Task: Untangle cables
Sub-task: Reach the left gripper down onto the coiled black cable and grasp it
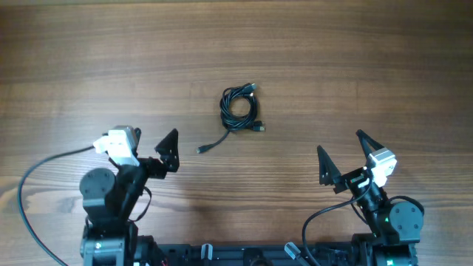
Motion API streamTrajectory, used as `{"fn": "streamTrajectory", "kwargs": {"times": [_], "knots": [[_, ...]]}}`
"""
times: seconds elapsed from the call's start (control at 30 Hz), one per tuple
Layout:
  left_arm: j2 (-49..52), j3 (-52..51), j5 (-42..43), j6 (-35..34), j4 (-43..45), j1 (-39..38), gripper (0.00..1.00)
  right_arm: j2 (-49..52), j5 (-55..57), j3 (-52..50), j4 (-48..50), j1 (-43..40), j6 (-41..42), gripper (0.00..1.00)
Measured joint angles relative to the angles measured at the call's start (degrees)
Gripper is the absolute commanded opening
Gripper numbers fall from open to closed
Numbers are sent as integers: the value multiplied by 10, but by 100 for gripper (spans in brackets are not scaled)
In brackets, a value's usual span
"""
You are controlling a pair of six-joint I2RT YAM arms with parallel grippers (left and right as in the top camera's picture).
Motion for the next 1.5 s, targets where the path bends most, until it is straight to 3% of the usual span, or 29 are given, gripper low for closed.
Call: {"fn": "streamTrajectory", "kwargs": {"times": [0.23,0.5,0.9,1.2,1.5], "knots": [[83,103,3,9,-57,0,100,29,-4,45,-49,0,-4,100],[112,163,3,9,-113,0,100,127,-8,157,-81,0,-15,100],[219,342,4,13,-300,-2,100,334,-8,403,-227,0,-19,100],[412,494,-33,13,-400,-106,100,523,-10,641,-452,0,-30,100],[466,515,-41,13,-406,-115,100,654,-49,687,-492,0,-30,100]]}}
